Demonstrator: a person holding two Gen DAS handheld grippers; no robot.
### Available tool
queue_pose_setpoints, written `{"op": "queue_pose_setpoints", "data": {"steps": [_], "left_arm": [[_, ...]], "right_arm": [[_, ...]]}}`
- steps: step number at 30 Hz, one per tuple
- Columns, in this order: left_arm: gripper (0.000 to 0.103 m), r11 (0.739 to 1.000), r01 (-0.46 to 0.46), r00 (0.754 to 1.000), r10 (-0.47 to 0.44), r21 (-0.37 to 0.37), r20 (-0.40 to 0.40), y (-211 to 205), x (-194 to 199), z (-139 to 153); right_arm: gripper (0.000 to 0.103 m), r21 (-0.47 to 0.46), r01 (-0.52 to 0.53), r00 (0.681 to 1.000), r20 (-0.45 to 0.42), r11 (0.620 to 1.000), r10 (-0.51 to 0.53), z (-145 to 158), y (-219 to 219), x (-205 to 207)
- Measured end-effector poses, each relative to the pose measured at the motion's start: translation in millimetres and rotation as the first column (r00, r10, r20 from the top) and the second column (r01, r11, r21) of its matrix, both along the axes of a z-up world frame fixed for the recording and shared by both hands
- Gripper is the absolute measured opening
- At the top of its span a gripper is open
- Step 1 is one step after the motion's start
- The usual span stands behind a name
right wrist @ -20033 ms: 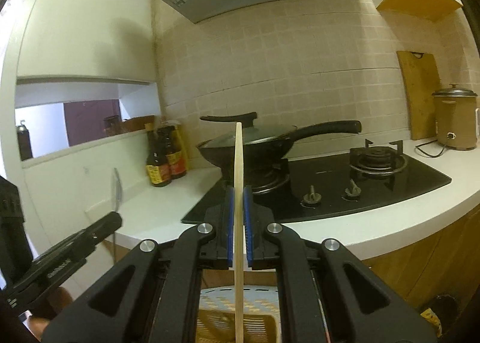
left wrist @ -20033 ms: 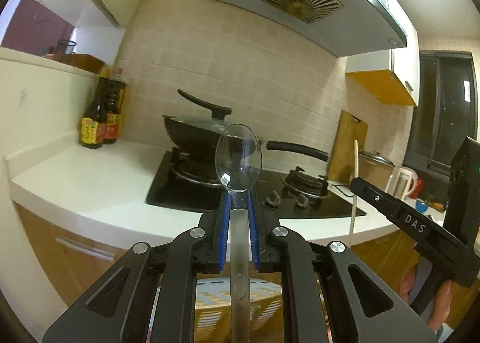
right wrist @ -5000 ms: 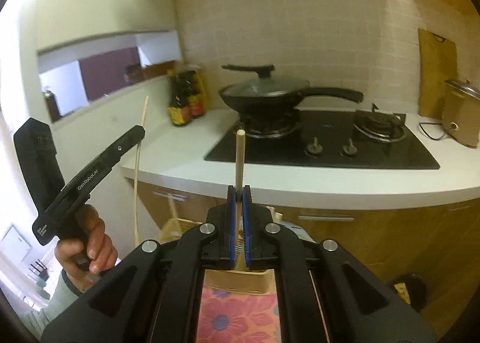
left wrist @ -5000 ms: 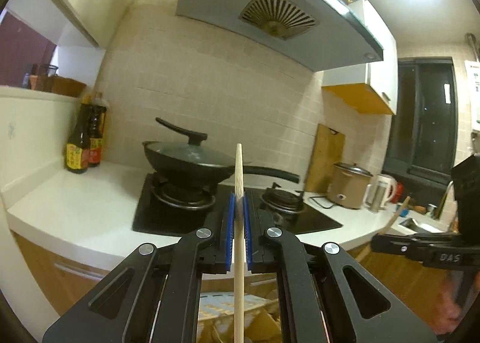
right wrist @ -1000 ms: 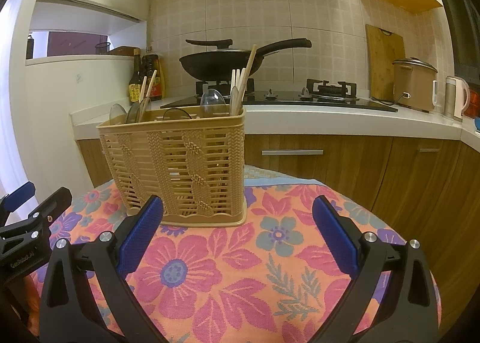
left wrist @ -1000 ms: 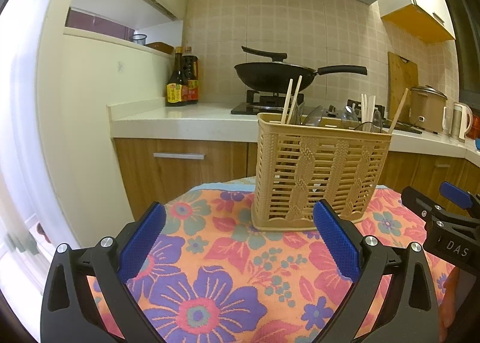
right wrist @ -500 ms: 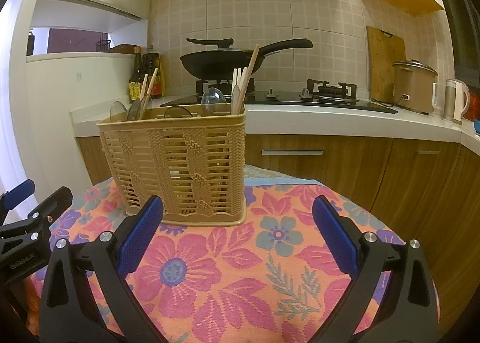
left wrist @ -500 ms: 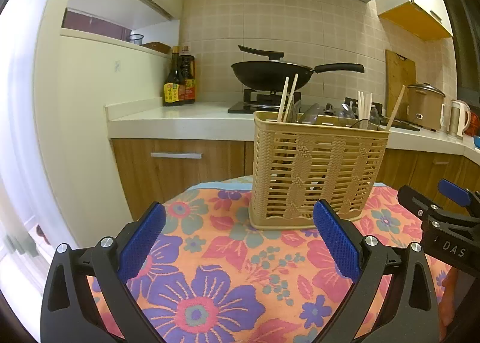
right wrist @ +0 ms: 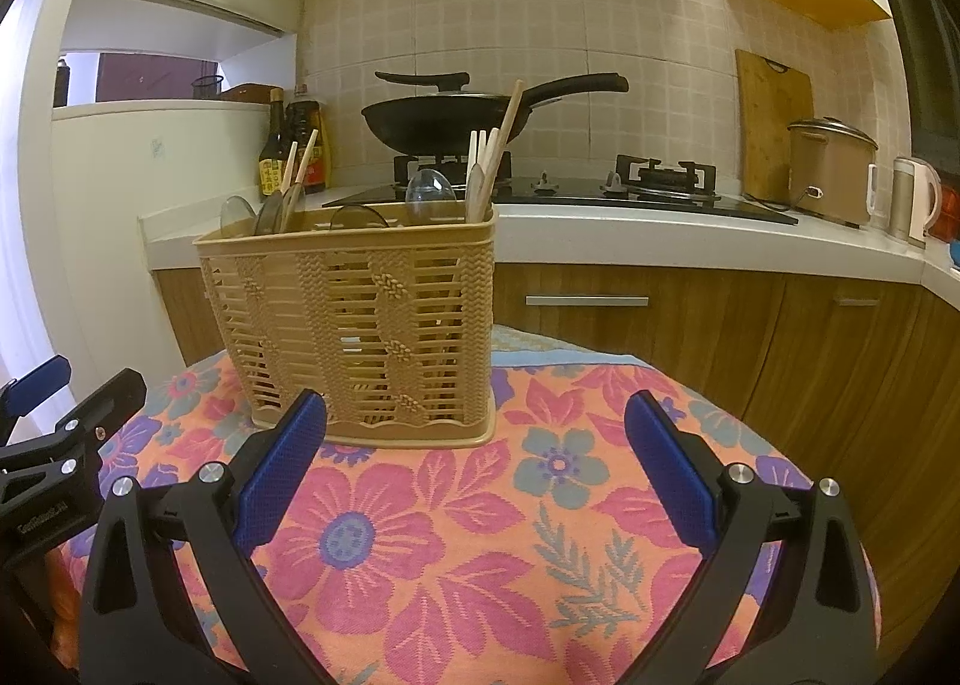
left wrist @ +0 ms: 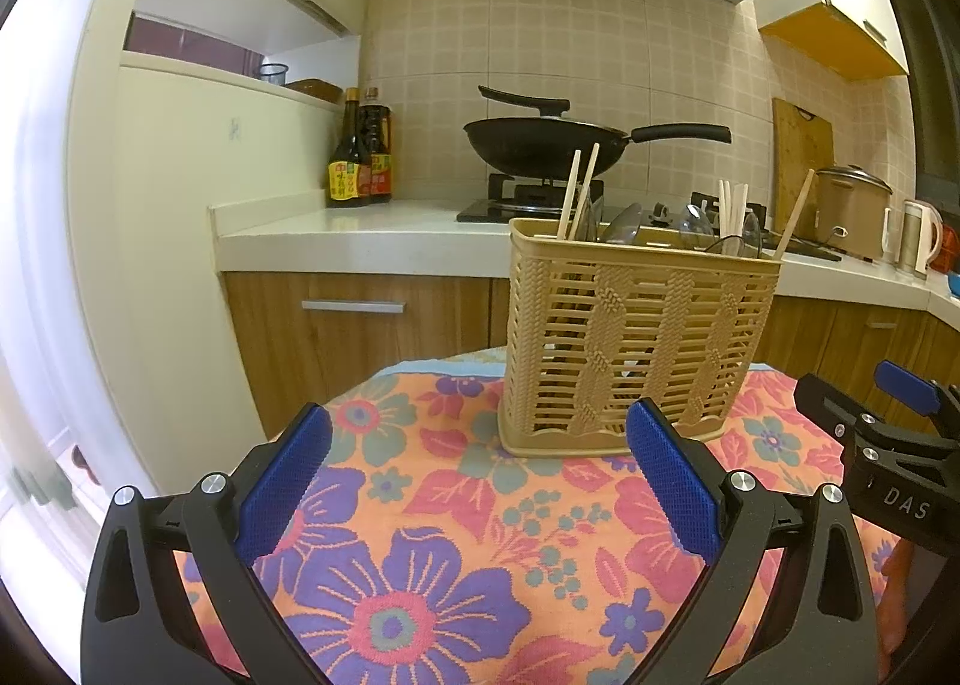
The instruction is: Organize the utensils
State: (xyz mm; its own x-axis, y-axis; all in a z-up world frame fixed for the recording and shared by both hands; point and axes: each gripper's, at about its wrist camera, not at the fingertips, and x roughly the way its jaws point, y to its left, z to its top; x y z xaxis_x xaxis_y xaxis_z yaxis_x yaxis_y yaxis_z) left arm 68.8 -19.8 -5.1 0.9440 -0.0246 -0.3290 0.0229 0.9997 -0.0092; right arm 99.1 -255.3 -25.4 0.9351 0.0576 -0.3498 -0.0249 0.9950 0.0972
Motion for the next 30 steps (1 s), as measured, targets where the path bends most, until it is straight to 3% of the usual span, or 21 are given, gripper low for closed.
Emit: {"op": "queue_pose_setpoints", "data": {"steps": [30], "left_arm": [[0.095, 1.000, 0.002, 1.000, -0.002, 0.006, -0.008, -0.3, 1.7, 0.1]], "right_arm": [[0.095, -0.019, -0.005, 1.000, 0.009, 1.000, 0.006, 0.2, 3.5, -2.5]]}}
